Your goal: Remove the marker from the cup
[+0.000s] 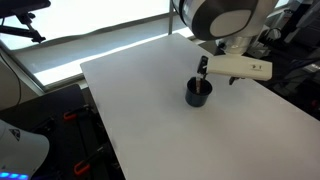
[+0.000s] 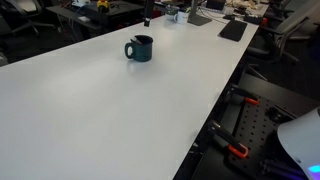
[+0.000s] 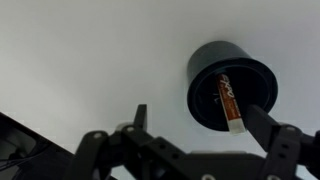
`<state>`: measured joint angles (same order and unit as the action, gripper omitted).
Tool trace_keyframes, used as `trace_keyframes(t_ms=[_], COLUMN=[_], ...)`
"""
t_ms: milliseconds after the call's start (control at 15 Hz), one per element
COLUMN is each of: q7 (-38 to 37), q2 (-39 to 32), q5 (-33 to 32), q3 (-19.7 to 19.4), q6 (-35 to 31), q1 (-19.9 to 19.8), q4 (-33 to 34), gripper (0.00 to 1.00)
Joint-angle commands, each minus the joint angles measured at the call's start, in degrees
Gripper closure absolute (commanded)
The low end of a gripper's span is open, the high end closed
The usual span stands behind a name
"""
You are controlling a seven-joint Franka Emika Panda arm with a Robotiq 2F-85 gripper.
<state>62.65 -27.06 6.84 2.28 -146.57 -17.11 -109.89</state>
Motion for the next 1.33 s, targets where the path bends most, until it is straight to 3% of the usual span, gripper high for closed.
trace_keyframes(t_ms=[0,467,733,1267], q7=[1.6,0.0,-0.7,-8.1], q2=[-2.8,-6.9,-8.4,-6.7], q5=[0.4,-0.9,-1.4,-6.3], q3=[1.3,1.7,1.4,-0.1], q6=[2.8,4.7,5.7,5.1], q1=[-0.2,1.2,1.8,5.1], q4=[3.7,7.8,9.5,7.2], gripper=[0.00,0.00,0.11,0.08])
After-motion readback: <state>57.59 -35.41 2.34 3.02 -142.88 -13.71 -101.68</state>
